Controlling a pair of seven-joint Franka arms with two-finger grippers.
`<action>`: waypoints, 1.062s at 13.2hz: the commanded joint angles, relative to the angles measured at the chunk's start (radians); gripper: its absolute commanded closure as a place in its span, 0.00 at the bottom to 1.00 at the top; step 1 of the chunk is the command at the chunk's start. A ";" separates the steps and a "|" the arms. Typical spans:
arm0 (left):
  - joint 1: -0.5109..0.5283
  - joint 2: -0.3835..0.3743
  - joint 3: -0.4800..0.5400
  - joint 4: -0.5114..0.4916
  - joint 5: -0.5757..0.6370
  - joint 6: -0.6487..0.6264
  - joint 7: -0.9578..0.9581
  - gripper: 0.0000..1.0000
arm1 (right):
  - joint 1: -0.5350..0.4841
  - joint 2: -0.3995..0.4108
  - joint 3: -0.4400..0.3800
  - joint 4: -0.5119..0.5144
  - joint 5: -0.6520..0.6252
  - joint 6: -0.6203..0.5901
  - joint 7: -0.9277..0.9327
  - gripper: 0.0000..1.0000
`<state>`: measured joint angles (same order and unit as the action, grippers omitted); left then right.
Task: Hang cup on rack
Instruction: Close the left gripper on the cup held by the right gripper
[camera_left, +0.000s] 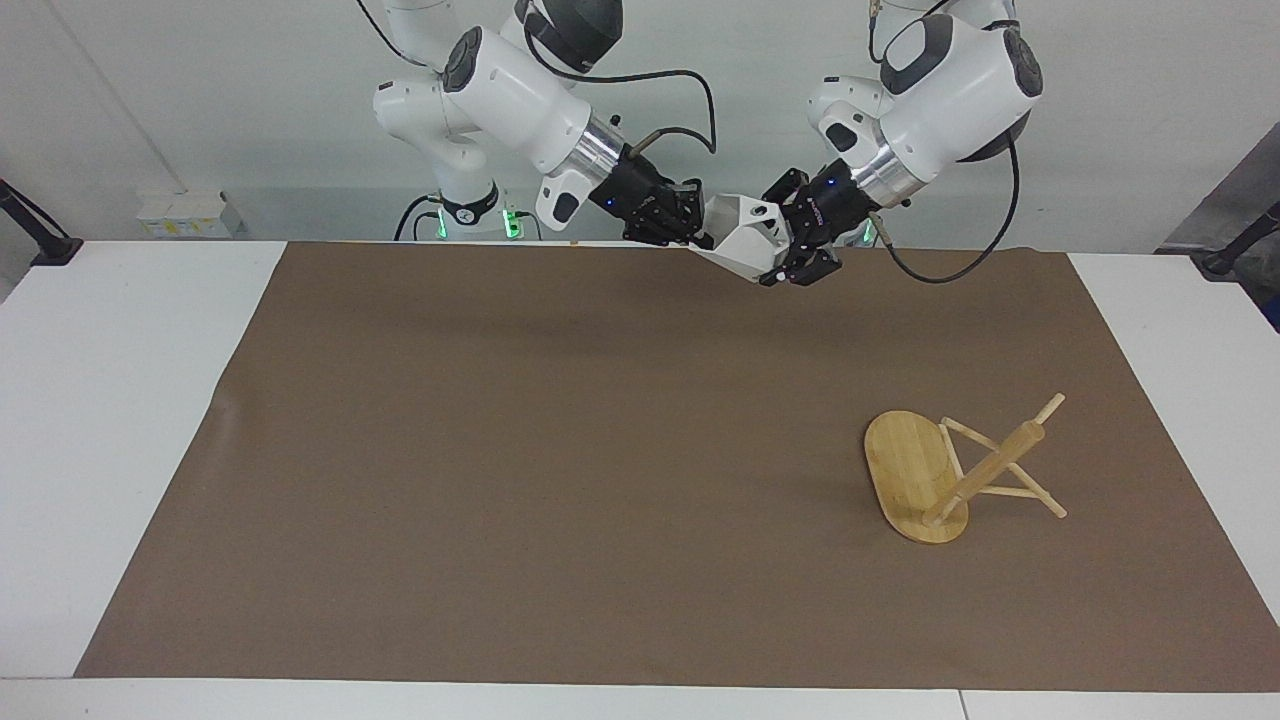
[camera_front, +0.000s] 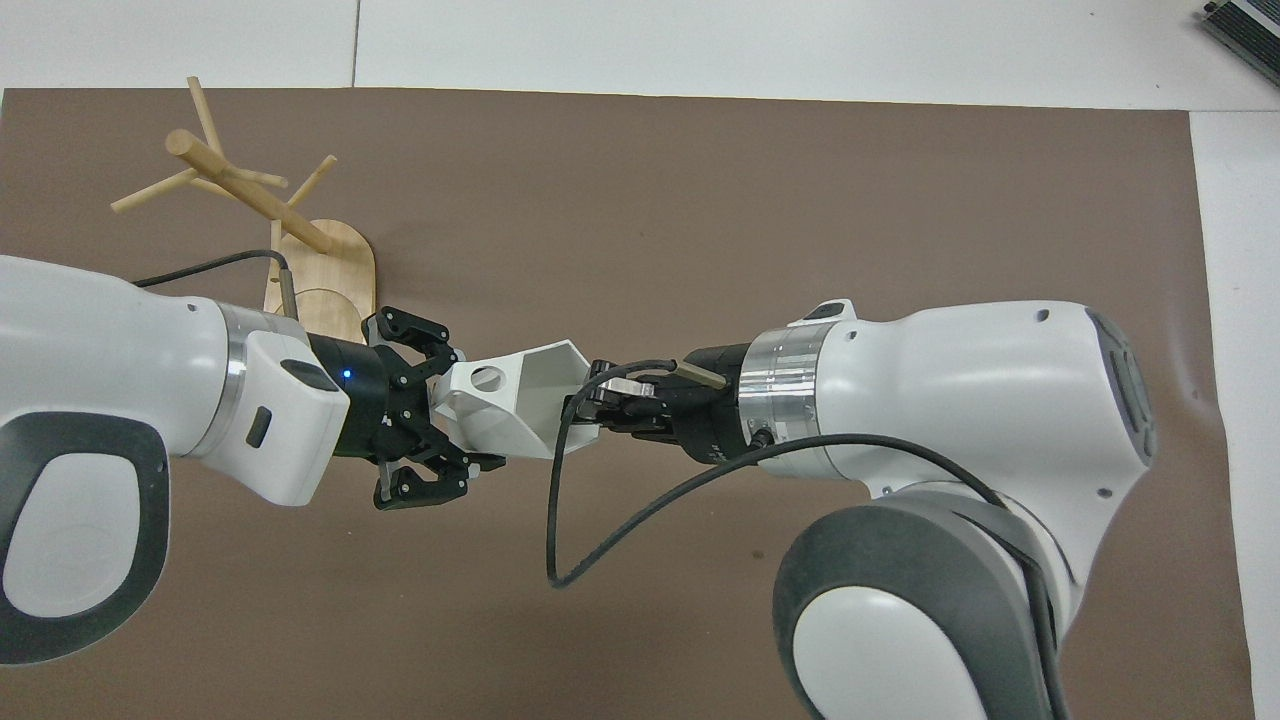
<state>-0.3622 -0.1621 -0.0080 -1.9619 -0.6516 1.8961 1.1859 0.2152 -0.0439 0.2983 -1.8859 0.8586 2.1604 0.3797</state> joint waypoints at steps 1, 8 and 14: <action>-0.026 -0.008 0.010 -0.017 -0.019 0.052 -0.038 1.00 | 0.003 0.001 0.010 0.014 0.030 -0.001 0.016 1.00; -0.015 -0.013 0.011 -0.025 -0.020 0.051 -0.118 1.00 | -0.005 0.001 0.008 0.014 0.022 -0.010 0.010 0.37; 0.009 -0.016 0.014 -0.029 -0.017 0.038 -0.154 1.00 | -0.016 -0.011 0.001 0.014 0.016 -0.011 0.004 0.00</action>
<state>-0.3595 -0.1608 0.0018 -1.9680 -0.6544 1.9146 1.0433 0.2144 -0.0440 0.2979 -1.8784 0.8599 2.1610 0.3841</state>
